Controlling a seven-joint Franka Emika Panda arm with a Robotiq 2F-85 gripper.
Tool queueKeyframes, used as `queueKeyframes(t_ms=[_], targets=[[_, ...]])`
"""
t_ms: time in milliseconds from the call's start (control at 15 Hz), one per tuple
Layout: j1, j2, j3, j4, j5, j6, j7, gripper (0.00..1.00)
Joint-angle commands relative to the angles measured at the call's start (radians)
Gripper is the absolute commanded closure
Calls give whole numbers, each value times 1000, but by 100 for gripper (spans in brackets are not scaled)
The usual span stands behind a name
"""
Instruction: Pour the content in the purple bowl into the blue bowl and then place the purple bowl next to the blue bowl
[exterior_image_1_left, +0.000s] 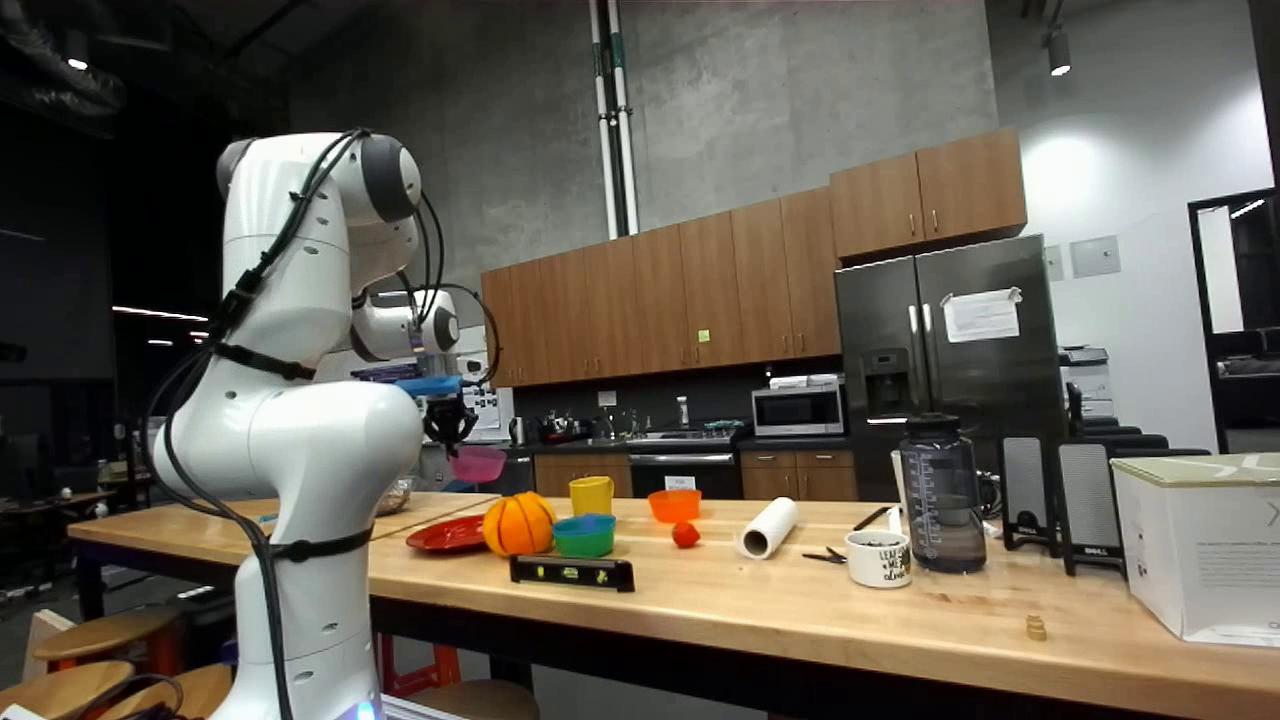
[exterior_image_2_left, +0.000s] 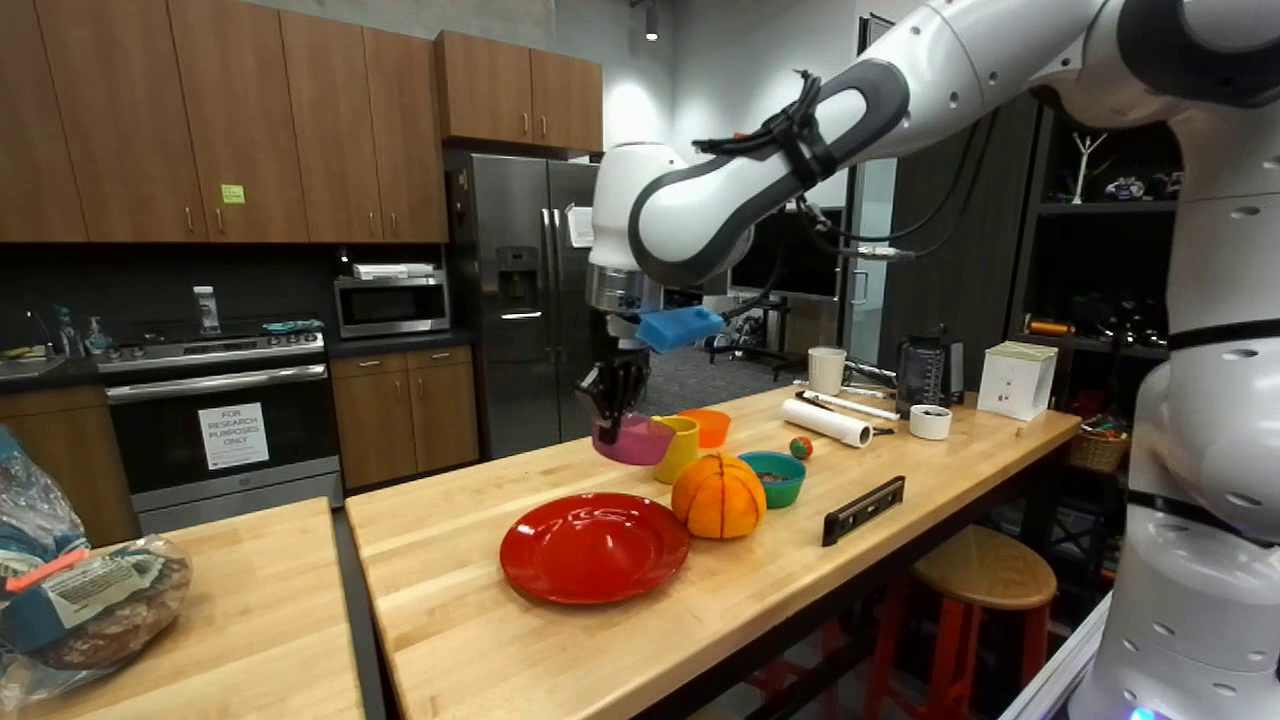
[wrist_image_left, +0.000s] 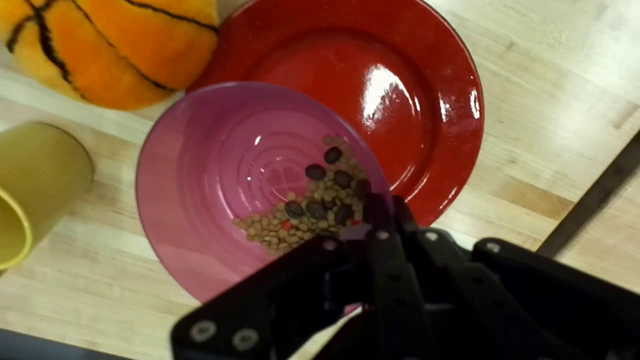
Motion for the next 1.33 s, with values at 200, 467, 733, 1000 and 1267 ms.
queueKeyframes(t_ms=[200, 467, 733, 1000, 1267], targets=[[-135, -264, -68, -308, 234, 79, -345, 99], [-145, -351, -139, -389, 344, 119, -504, 99], [-136, -394, -192, -444, 439, 138, -589, 99], [-119, -432, -249, -501, 569, 166, -669, 99], [-108, -447, -296, -534, 730, 195, -756, 99]])
